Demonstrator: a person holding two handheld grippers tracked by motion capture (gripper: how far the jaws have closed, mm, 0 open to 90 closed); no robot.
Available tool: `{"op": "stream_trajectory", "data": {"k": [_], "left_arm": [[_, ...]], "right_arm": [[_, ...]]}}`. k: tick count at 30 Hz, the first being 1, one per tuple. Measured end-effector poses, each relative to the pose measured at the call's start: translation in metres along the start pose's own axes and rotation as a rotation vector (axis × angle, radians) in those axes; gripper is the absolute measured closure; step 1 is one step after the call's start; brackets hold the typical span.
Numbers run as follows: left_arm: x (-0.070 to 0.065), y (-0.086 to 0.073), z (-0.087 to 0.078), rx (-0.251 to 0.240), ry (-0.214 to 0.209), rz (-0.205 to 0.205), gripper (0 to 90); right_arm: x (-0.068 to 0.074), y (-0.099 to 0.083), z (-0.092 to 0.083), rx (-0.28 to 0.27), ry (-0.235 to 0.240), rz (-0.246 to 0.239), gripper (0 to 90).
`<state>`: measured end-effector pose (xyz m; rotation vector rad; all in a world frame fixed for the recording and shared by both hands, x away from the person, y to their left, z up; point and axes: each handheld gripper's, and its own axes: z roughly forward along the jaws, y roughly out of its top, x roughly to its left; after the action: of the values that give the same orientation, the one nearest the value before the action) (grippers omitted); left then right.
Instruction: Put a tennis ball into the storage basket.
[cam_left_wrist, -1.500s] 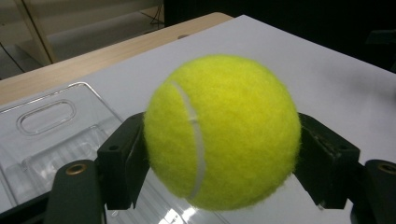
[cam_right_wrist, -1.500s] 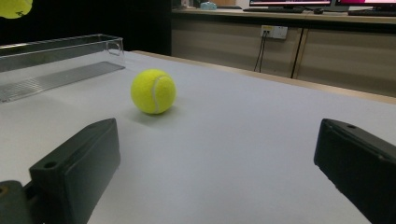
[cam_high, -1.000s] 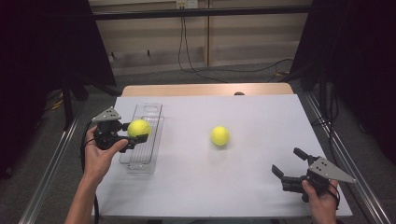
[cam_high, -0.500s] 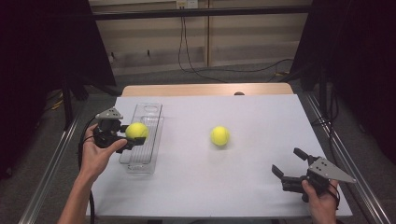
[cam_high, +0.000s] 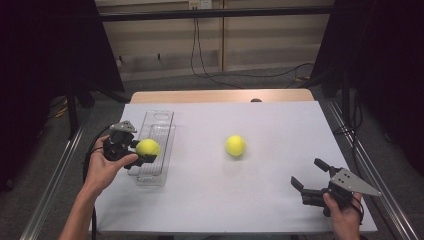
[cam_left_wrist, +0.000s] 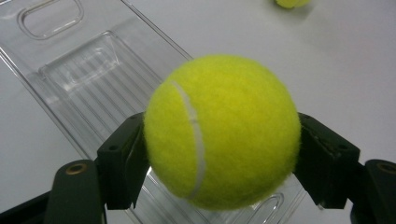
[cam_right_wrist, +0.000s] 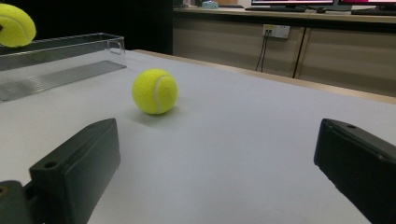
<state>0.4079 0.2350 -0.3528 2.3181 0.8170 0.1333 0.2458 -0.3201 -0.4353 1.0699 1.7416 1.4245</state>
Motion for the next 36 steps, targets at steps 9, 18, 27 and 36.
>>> {"op": "stream_trajectory", "data": {"k": [9, 18, 27, 36], "left_arm": [[-0.003, -0.001, 0.007, 0.045, -0.012, 0.016, 26.4], [-0.003, -0.003, 0.011, 0.100, -0.017, 0.008, 26.4], [-0.003, -0.005, 0.018, 0.134, -0.010, 0.010, 26.4], [0.000, -0.014, 0.024, 0.149, -0.019, -0.015, 26.4]], "right_arm": [[0.000, 0.000, 0.000, 0.001, 0.000, 0.001, 0.1], [0.000, 0.000, 0.000, 0.001, 0.001, 0.000, 0.1], [0.000, 0.000, 0.000, 0.000, 0.001, 0.000, 0.1], [0.000, 0.000, 0.000, 0.005, 0.003, -0.001, 0.1]]}}
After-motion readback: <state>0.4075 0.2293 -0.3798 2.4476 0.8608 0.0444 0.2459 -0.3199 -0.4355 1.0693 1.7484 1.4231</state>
